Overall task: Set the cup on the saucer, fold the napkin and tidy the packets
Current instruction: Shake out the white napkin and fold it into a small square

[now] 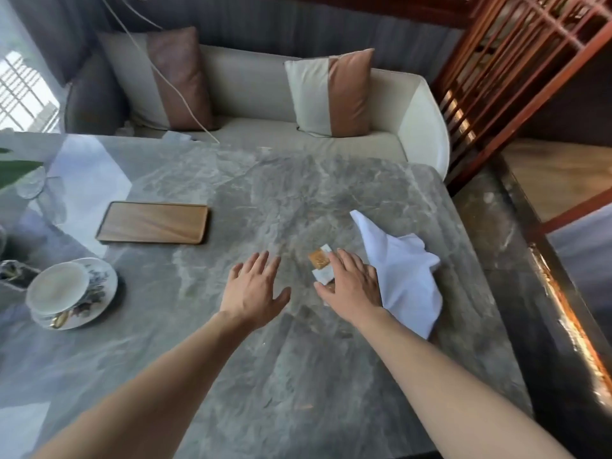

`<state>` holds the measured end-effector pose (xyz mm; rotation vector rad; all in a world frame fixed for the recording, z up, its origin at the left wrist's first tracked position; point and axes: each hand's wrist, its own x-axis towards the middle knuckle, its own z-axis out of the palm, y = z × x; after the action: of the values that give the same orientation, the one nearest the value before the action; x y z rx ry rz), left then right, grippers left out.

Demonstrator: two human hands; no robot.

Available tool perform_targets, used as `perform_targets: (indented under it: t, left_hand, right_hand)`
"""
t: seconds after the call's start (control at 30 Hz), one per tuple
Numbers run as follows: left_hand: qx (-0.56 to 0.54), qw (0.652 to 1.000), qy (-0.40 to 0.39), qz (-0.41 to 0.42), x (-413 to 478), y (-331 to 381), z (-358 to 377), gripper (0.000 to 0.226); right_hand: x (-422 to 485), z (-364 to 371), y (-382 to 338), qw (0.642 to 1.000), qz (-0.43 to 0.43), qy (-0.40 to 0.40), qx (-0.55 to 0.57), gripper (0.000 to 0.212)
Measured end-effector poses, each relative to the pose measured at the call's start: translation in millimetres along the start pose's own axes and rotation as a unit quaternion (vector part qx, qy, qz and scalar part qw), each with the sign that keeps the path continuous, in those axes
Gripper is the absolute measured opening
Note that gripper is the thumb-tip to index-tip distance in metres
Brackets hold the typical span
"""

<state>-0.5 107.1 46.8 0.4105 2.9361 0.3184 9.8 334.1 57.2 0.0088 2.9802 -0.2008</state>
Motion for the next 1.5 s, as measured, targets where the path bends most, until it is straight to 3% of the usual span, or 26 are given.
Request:
perform_targets:
  t: [0.27,0.53,1.0,1.17,1.43,1.5]
  left_hand:
    - [-0.025,0.999,-0.014,0.042,28,120,20,0.078]
    - [-0.032,0.993,-0.055,0.103,79,188,34,0.073]
    - [-0.028,0.987,-0.065,0.142,219,241,47,0.044]
    - [-0.065,0.985,-0.09,0.131,258,268,63,0.041]
    - [-0.085,0.984,-0.137,0.076,283,276,96,0.023]
    - [-0.082,0.985,-0.132,0.073,283,276,98,0.021]
  right_hand:
    - [-12,-23,125,0.999,0.047,0.014,-0.013,0.07]
    - [-12,-27,208,0.991,0.131,0.036,0.007,0.059]
    - [81,-12,290,0.99,0.129,0.02,0.057,0.034]
    - [114,5,301,0.99,0.108,-0.023,0.085,0.03]
    - [141,27,312,0.989,0.104,-0.006,0.109,0.01]
    - [140,28,311,0.987,0.109,-0.002,0.116,0.016]
